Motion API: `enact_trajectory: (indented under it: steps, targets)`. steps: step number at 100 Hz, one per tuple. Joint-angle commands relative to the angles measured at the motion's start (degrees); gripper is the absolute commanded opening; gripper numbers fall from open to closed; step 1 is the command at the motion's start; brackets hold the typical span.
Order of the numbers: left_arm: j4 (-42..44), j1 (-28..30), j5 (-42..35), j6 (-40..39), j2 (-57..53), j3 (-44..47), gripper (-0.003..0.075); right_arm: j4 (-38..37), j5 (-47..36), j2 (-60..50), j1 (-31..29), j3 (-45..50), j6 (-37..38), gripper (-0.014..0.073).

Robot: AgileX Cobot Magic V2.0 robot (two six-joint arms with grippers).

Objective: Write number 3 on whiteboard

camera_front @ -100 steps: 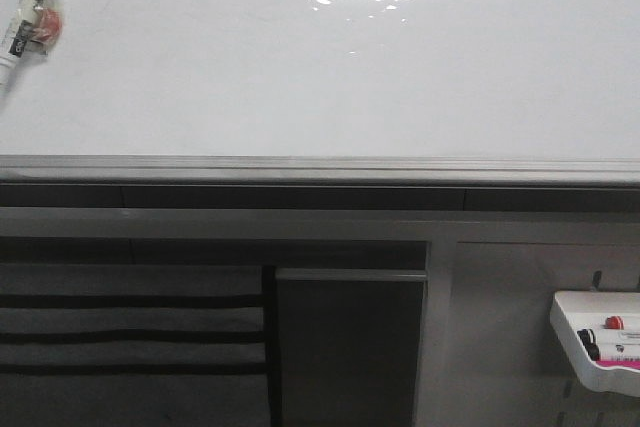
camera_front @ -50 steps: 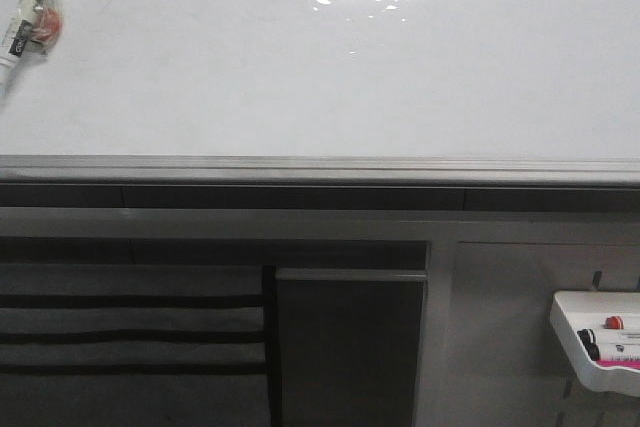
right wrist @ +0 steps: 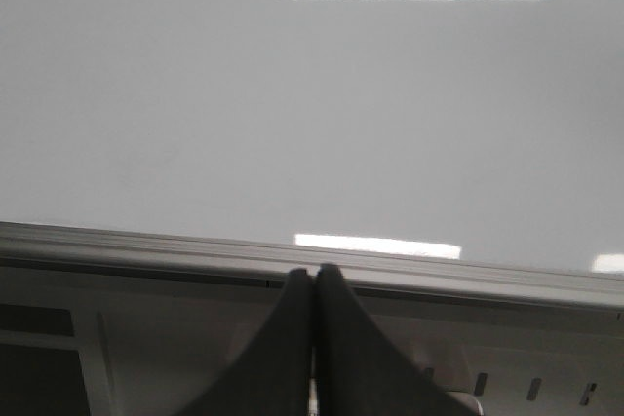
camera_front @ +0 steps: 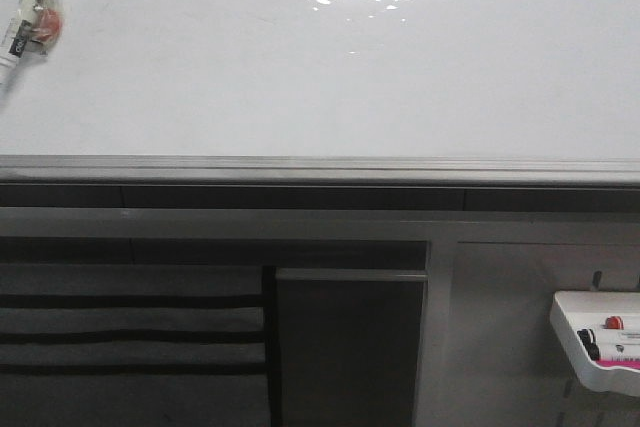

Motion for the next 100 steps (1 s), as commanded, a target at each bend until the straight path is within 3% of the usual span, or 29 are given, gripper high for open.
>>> enact_trajectory:
  steps: [1, 37, 67, 86, 100]
  targets:
    - [0.05, 0.18, -4.34, -0.49, -1.61, 0.35, -0.002, -0.8, -4.01, -0.86, -0.35, 1.48, -0.44, -0.0068]
    - [0.05, 0.18, -4.34, -0.49, -1.61, 0.35, -0.002, -0.8, -6.53, -0.86, -0.35, 1.48, -0.44, -0.0068]
    - [0.27, 0.18, -6.46, -0.25, -1.61, 0.26, -0.002, 11.32, -5.77, -0.86, -0.35, 1.22, 0.69, -0.0068]
    - [-1.79, 0.18, -6.03, -0.25, -1.51, -4.43, -0.002, 15.45, -5.33, -0.75, -0.35, -5.02, 0.69, -0.0068]
    - [-1.91, 0.18, -2.86, -0.25, 1.13, -12.13, -0.002, 15.45, 2.68, 2.12, -0.35, -14.05, 0.53, -0.0068]
